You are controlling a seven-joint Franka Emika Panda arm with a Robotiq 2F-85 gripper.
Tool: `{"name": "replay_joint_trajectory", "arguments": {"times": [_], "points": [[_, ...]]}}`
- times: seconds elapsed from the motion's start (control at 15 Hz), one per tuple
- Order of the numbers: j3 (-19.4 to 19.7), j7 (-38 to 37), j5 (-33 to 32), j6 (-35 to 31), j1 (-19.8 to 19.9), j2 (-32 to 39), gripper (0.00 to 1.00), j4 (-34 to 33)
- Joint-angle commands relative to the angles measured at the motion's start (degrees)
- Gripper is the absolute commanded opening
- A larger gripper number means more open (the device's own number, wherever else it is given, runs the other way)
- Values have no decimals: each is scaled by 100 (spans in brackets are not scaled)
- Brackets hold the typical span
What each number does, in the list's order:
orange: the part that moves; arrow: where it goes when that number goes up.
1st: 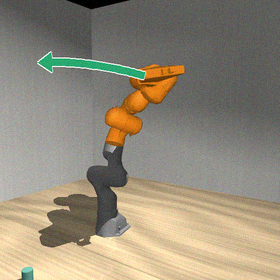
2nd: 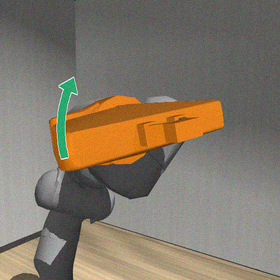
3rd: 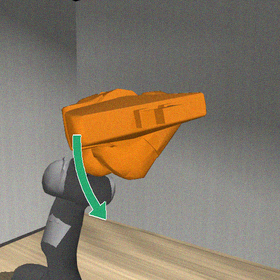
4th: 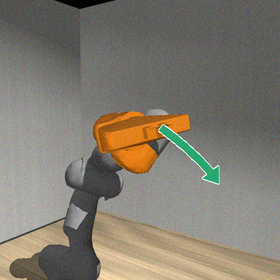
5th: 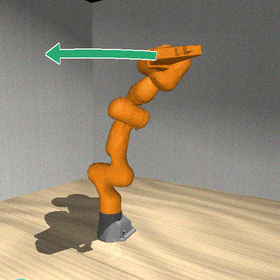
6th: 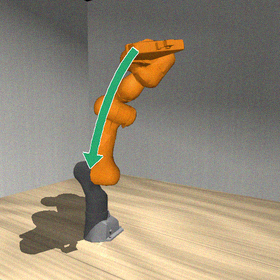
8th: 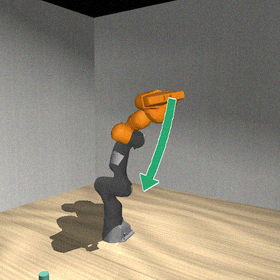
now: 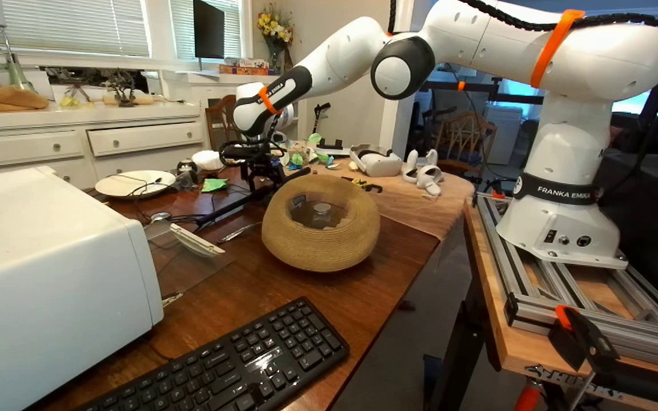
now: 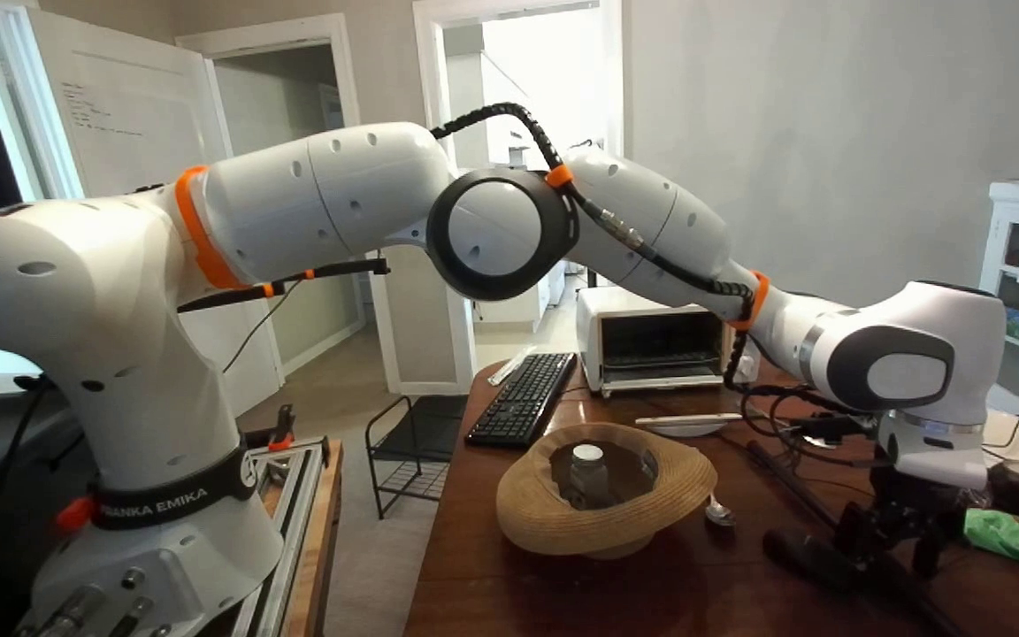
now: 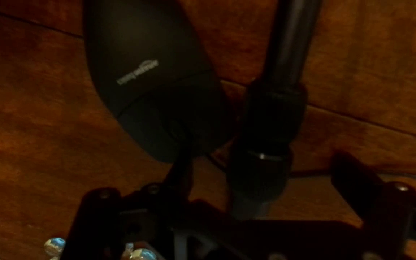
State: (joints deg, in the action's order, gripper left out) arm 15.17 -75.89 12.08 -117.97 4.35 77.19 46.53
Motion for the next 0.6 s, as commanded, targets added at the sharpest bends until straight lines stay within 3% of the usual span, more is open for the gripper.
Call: {"name": "replay_joint_trajectory", "arguments": {"times": [0.0,0.13,0.2,0.33,0.53], "points": [[-34,-66,5,187,12,235,100,-225],[-284,-188,-290,229,195,397,97,-490],[-318,-232,-343,258,226,447,73,-567],[-383,-279,-422,299,281,547,68,-698],[-442,-352,-462,382,356,688,44,-869]]}}
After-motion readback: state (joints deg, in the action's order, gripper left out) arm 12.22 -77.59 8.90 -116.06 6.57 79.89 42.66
